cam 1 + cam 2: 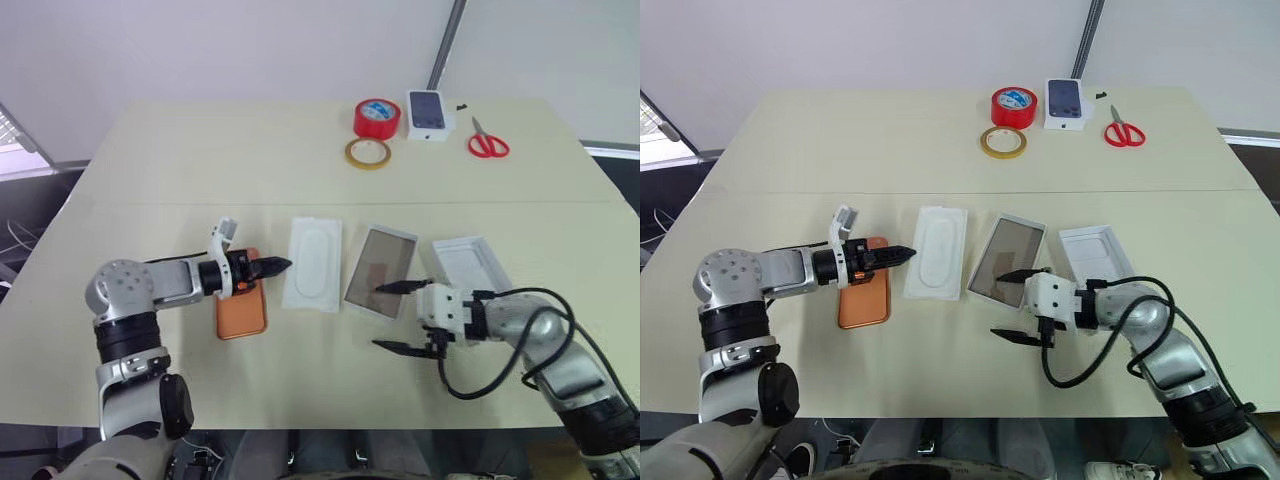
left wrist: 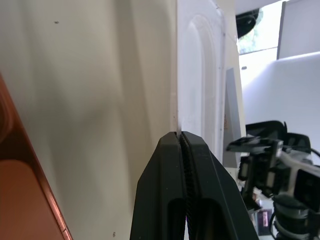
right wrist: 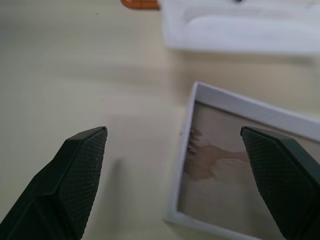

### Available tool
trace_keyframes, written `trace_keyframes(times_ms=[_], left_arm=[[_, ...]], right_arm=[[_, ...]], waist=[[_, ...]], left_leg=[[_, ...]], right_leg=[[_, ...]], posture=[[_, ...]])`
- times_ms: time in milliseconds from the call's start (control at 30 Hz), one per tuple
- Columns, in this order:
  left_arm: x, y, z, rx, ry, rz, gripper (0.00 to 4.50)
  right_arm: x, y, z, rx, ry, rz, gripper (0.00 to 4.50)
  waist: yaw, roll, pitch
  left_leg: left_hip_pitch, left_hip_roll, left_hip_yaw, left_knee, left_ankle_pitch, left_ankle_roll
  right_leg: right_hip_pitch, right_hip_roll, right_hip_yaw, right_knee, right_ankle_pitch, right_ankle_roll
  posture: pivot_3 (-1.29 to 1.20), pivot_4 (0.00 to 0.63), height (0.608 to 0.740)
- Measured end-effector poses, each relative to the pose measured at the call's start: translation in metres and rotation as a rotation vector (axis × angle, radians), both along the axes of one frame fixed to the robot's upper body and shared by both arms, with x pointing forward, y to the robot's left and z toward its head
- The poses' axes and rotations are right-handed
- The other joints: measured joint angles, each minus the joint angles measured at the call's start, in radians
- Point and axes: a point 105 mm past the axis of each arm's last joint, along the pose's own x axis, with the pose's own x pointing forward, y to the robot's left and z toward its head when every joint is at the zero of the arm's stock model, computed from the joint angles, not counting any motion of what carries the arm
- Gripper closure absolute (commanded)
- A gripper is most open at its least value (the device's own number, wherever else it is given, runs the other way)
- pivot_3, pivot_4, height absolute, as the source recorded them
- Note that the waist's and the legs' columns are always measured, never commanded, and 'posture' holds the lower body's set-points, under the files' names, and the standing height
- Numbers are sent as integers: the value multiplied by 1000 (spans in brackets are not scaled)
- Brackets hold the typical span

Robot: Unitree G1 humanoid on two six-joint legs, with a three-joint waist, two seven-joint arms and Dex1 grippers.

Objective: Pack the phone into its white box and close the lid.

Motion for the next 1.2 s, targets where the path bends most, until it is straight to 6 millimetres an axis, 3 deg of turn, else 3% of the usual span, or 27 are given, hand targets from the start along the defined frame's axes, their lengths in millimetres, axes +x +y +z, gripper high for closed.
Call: trace_keyframes(times_ms=[100,333,800,933,1100,1200], left_arm=[[0,0,3,-6,-7,-3,4500],[5,1,12,6,-34,-1,4500],[7,-25,16,-40,-38,-41,4500],[9,-31,15,-39,-42,-26,4500],[15,-38,15,-35,-58,29,4500],[15,-45,15,-35,-59,32,4500]], right_arm=[[8,10,-7,-20,33,-27,907],[16,14,-11,-58,26,-23,4465],[20,22,-9,-67,-27,161,4465],[21,24,-9,-55,-12,147,3105],[19,26,-7,-32,0,118,438],[17,20,2,-17,-13,94,438]], waist=[[1,0,0],[3,0,0],[-2,-1,0],[-1,-1,0],[0,-1,0],[3,-1,0]], left_leg=[[0,0,0,0,0,0],[-1,-1,0,0,0,0],[-1,-1,0,0,1,-2],[-1,-1,0,0,1,-2],[-1,-1,0,0,1,-2],[-1,-1,0,0,1,-2]], right_leg=[[0,0,0,0,0,0],[0,0,0,0,0,0],[-1,0,0,0,0,0],[-1,0,0,0,0,0],[-1,0,0,0,0,0],[-1,0,0,0,0,0]], posture=[[0,150,740],[0,150,740],[0,150,740],[0,150,740],[0,150,740],[0,150,740]])
